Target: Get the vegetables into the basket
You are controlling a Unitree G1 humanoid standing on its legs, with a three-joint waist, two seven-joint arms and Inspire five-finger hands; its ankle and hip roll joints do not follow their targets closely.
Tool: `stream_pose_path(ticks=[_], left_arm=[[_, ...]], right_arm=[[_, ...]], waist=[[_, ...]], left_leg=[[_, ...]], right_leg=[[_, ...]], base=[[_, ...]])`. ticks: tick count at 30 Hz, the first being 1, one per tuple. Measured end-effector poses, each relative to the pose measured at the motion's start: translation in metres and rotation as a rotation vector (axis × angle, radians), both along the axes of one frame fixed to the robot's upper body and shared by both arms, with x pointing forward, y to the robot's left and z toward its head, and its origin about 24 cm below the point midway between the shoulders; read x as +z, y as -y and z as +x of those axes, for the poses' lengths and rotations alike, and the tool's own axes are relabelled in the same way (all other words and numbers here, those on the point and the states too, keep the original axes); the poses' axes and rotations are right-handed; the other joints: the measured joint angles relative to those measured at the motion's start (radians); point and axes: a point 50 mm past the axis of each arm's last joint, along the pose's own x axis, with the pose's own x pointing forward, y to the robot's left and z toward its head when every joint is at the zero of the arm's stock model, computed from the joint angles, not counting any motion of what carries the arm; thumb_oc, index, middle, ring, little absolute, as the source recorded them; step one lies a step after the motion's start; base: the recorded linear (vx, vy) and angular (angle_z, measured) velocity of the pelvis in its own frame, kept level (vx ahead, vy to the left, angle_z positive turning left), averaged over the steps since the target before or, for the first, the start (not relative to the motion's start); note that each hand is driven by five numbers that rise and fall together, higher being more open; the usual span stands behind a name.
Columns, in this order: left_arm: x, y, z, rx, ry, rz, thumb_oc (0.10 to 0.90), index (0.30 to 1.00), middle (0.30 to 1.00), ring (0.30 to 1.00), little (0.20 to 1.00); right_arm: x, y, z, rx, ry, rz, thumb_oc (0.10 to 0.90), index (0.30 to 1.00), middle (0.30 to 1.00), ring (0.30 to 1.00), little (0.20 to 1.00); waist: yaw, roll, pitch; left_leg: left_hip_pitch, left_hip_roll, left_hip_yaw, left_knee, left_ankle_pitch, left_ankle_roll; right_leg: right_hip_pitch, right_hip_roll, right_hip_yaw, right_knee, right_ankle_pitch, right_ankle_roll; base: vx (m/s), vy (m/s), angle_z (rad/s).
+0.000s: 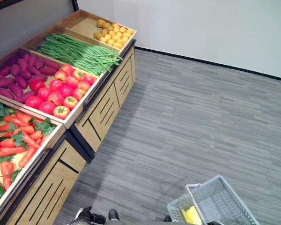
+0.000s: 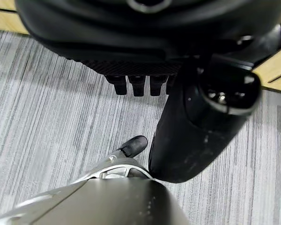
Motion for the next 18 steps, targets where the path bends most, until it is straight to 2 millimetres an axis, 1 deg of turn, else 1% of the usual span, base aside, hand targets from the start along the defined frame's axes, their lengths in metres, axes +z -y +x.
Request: stream_pose_path(ticks=[1,2,3,4,5,6,7,8,9,10,11,12,13,14,15,16,17,18], left_arm=[[0.001,-0.003,0.001,-0.003,0.003,0.008,0.9,1.0,1.0,1.0,1.0],[0.003,-0.008,0.004,-0.009,0.007,0.023,0.9,1.0,1.0,1.0,1.0],[0.005,-0.012,0.006,-0.013,0.013,0.034,0.9,1.0,1.0,1.0,1.0],[0.007,-0.017,0.009,-0.015,0.018,0.047,0.9,1.0,1.0,1.0,1.0],[0.009,-0.024,0.01,-0.014,0.021,0.065,0.9,1.0,1.0,1.0,1.0],[0.01,-0.025,0.012,-0.019,0.027,0.07,0.9,1.0,1.0,1.0,1.0],[0.011,-0.025,0.014,-0.036,0.023,0.076,0.9,1.0,1.0,1.0,1.0],[0.011,-0.025,0.014,-0.04,0.018,0.079,0.9,1.0,1.0,1.0,1.0],[0.01,-0.025,0.011,-0.035,0.007,0.078,0.9,1.0,1.0,1.0,1.0],[0.009,-0.025,0.008,-0.034,-0.004,0.078,0.9,1.0,1.0,1.0,1.0],[0.008,-0.026,0.005,-0.031,-0.011,0.079,0.9,1.0,1.0,1.0,1.0],[0.009,-0.028,0.004,-0.033,-0.011,0.083,0.9,1.0,1.0,1.0,1.0],[0.012,-0.036,0.003,-0.031,-0.008,0.105,0.9,1.0,1.0,1.0,1.0],[0.011,-0.034,0.003,-0.031,-0.008,0.099,0.9,1.0,1.0,1.0,1.0],[0.007,-0.022,0.002,-0.033,-0.005,0.068,0.9,1.0,1.0,1.0,1.0],[0.002,-0.014,-0.006,-0.028,-0.028,0.046,0.9,1.0,1.0,1.0,1.0],[-0.001,-0.008,-0.014,-0.025,-0.05,0.032,0.9,1.0,1.0,1.0,1.0],[-0.003,-0.005,-0.02,-0.021,-0.068,0.022,0.9,1.0,1.0,1.0,1.0]], right_arm=[[0.0,-0.001,0.005,0.006,0.011,0.003,0.4,0.3,0.3,0.3,0.3],[0.0,-0.004,0.009,0.023,0.019,0.009,0.4,0.3,0.3,0.3,0.3],[0.0,-0.007,0.011,0.031,0.025,0.02,0.4,0.3,0.3,0.3,0.3],[-0.001,-0.011,0.012,0.038,0.037,0.035,0.4,0.3,0.3,0.3,0.3],[-0.003,-0.017,0.011,0.037,0.034,0.053,0.4,0.3,0.3,0.3,0.3],[-0.004,-0.02,0.009,0.036,0.027,0.061,0.4,0.3,0.3,0.3,0.3],[-0.003,-0.021,0.012,0.038,0.037,0.06,0.4,0.3,0.3,0.3,0.3],[-0.002,-0.02,0.017,0.04,0.051,0.057,0.4,0.3,0.3,0.3,0.3],[-0.002,-0.02,0.02,0.043,0.06,0.055,0.4,0.3,0.3,0.3,0.3],[-0.002,-0.021,0.021,0.045,0.061,0.057,0.4,0.3,0.3,0.3,0.3],[-0.003,-0.022,0.017,0.042,0.052,0.065,0.4,0.3,0.3,0.3,0.3],[-0.005,-0.027,0.01,0.03,0.037,0.081,0.4,0.3,0.3,0.3,0.3],[-0.008,-0.036,0.001,0.013,0.015,0.109,0.4,0.3,0.3,0.3,0.3],[-0.009,-0.036,-0.002,0.003,0.007,0.109,0.4,0.3,0.3,0.3,0.3],[-0.007,-0.027,0.001,-0.007,0.012,0.078,0.4,0.3,0.3,0.3,0.3],[-0.004,-0.017,0.002,-0.004,0.014,0.053,0.4,0.3,0.3,0.3,0.3],[-0.002,-0.01,0.003,-0.001,0.02,0.037,0.4,0.3,0.3,0.3,0.3],[-0.001,-0.003,0.001,-0.003,0.016,0.018,0.4,0.3,0.3,0.3,0.3]], waist=[[0.0,0.001,0.007],[0.001,-0.014,0.023],[-0.001,-0.015,0.041],[-0.003,-0.037,0.046],[0.001,-0.057,0.051],[0.0,-0.066,0.052],[-0.006,-0.066,0.06],[-0.016,-0.06,0.069],[-0.025,-0.056,0.074],[-0.033,-0.052,0.077],[-0.033,-0.053,0.078],[-0.034,-0.063,0.076],[-0.036,-0.107,0.069],[-0.04,-0.091,0.076],[-0.043,-0.065,0.079],[-0.05,-0.042,0.077],[-0.062,-0.026,0.071],[-0.067,-0.011,0.061]], left_leg=[[0.006,0.001,-0.003,0.0,-0.003,0.008],[0.014,-0.002,-0.013,0.0,-0.005,0.019],[0.02,-0.005,-0.032,0.0,-0.006,0.031],[0.013,-0.012,-0.054,0.0,-0.006,0.044],[0.013,-0.02,-0.065,0.0,-0.006,0.05],[0.014,-0.023,-0.076,0.0,-0.007,0.051],[0.008,-0.028,-0.092,0.001,-0.009,0.055],[0.008,-0.028,-0.101,0.0,-0.009,0.055],[0.006,-0.029,-0.113,0.0,-0.009,0.054],[0.01,-0.027,-0.144,0.0,-0.007,0.056],[0.012,-0.028,-0.17,0.0,-0.011,0.05],[0.016,-0.031,-0.207,-0.001,-0.017,0.038],[0.028,-0.053,-0.227,-0.001,-0.013,0.01],[0.032,-0.042,-0.242,0.003,-0.011,0.002],[0.02,-0.027,-0.252,0.037,-0.022,-0.002],[0.017,-0.017,-0.266,0.05,-0.037,-0.008],[0.027,-0.011,-0.278,0.044,-0.042,-0.025],[0.041,-0.009,-0.297,0.03,-0.044,-0.031]], right_leg=[[-0.043,-0.018,0.022,0.101,0.0,0.001],[-0.081,-0.039,0.043,0.199,0.002,0.005],[-0.116,-0.055,0.065,0.262,-0.009,0.025],[-0.129,-0.059,0.102,0.267,-0.032,0.055],[-0.13,-0.073,0.109,0.217,-0.029,0.059],[-0.13,-0.076,0.122,0.165,-0.022,0.068],[-0.131,-0.078,0.162,0.028,0.006,0.091],[-0.133,-0.081,0.182,-0.046,0.03,0.104],[-0.131,-0.081,0.19,-0.096,0.056,0.106],[-0.138,-0.091,0.2,-0.142,0.093,0.104],[-0.119,-0.08,0.209,-0.174,0.104,0.105],[-0.097,-0.068,0.228,-0.196,0.076,0.104],[-0.067,-0.064,0.27,-0.222,0.021,0.09],[-0.058,-0.055,0.276,-0.214,0.046,0.093],[-0.035,-0.034,0.29,-0.214,0.054,0.088],[-0.017,-0.021,0.29,-0.216,0.062,0.083],[-0.005,-0.009,0.298,-0.208,0.067,0.08],[0.006,-0.002,0.308,-0.197,0.068,0.069]], base=[[0.13,0.091,0.1],[0.13,0.044,0.2],[0.16,-0.018,0.43],[0.14,-0.084,0.5],[0.21,-0.103,0.48],[0.23,-0.14,0.38],[0.19,-0.094,0.34],[0.21,-0.103,0.38],[0.19,-0.056,0.51],[0.23,-0.052,0.68],[0.2,-0.022,0.96],[0.27,-0.046,1.18],[0.19,-0.031,1.14],[0.28,-0.084,0.92],[0.17,-0.052,0.49],[0.23,-0.099,0.38],[0.16,-0.111,0.39],[0.18,-0.173,0.42]])
